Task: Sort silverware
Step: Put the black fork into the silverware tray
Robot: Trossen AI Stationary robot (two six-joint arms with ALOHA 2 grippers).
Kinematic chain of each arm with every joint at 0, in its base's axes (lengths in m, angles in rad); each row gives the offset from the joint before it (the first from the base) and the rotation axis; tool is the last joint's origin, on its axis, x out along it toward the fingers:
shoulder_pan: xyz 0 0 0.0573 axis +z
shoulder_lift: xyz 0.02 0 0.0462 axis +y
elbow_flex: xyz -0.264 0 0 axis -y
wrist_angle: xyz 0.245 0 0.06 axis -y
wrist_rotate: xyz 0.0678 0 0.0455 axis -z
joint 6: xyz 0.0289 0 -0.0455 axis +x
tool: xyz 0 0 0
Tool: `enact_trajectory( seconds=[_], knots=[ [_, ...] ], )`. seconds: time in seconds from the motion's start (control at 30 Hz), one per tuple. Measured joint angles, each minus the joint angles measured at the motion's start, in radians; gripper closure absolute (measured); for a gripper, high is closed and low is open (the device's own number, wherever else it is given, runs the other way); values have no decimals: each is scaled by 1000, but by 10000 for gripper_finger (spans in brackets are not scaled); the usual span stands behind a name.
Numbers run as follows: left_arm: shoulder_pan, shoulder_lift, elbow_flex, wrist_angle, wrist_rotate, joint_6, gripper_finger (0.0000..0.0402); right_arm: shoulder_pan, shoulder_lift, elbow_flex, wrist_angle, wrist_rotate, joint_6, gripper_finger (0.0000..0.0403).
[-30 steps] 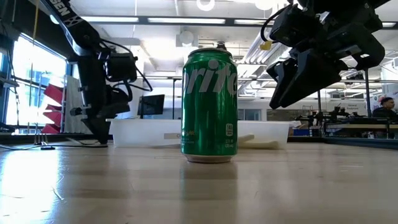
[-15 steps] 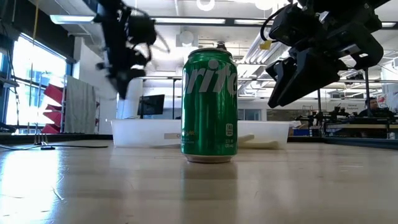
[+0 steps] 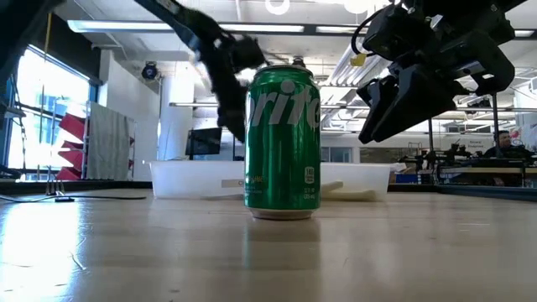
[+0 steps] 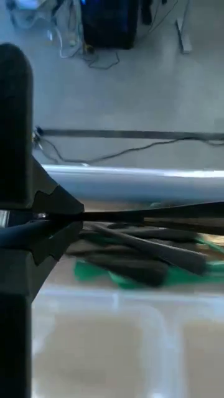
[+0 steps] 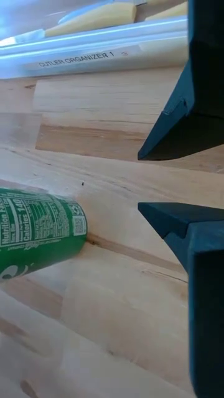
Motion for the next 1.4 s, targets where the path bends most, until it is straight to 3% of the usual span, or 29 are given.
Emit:
enact_trajectory(
  seconds=[0.33, 0.5, 0.73, 0.83, 0.93, 1.0, 1.07, 1.23, 1.4],
  knots=[
    [63, 146, 20, 6, 26, 133, 402, 0, 0, 0, -9, -5, 34, 300],
    [75, 148, 20, 7, -40, 110, 394, 0, 0, 0, -9, -4, -3, 300],
    [74, 147, 20, -3, -41, 110, 356, -1, 0, 0, -9, -4, -19, 300],
    [60, 140, 20, -32, -138, 84, 341, -1, 0, 0, -9, -4, -19, 300],
    [21, 107, 20, -77, -379, -34, 332, -1, 0, 0, -9, -4, -19, 300],
    [-13, 64, 21, -176, -450, -124, 331, -1, 0, 0, -10, -4, -18, 300],
    [-51, 12, 21, -291, -430, -241, 331, -1, 0, 0, -16, -4, -10, 300],
    [-150, -149, 7, -560, -266, -618, 337, -1, 0, 0, -39, -5, -8, 300],
    [-283, -326, -146, -618, -143, -883, 342, -1, 0, 0, -41, -8, 20, 300]
  ],
)
